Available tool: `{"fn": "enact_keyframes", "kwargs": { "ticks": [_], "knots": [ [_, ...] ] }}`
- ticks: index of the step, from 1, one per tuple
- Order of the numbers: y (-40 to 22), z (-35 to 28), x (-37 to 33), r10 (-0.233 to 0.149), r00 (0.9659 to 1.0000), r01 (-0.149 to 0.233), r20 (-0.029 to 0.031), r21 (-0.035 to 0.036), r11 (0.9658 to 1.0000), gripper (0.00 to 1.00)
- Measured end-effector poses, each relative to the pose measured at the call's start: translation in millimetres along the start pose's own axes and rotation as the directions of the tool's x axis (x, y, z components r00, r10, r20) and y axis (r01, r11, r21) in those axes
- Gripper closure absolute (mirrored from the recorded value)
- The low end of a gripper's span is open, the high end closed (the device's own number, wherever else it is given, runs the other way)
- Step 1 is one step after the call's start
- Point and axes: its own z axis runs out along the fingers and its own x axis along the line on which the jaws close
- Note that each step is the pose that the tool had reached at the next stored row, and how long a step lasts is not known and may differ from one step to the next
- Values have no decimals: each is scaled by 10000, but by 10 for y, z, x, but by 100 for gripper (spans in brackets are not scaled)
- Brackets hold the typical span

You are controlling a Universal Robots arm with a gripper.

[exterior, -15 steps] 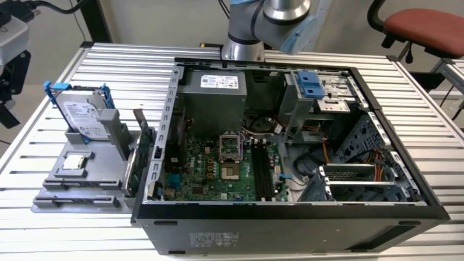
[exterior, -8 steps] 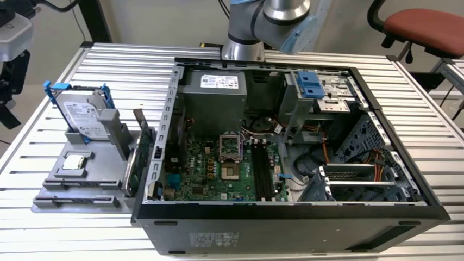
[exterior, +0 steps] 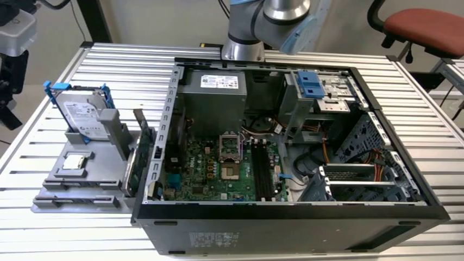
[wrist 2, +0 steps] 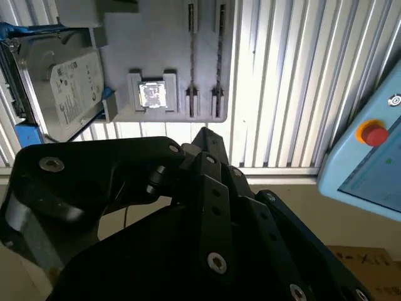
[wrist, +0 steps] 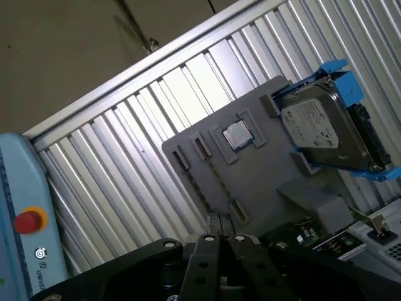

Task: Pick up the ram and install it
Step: 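Pick up the ram and move it above insertion slot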

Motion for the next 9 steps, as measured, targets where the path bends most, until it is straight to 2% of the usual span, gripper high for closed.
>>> {"fn": "enact_keyframes", "kwargs": {
  "ticks": [5,9],
  "knots": [
    [0,4,0,-593,9982,593,-19,66,9982,100],
    [0,7,0,-1080,9941,1081,-40,100,9941,100]
  ]
}}
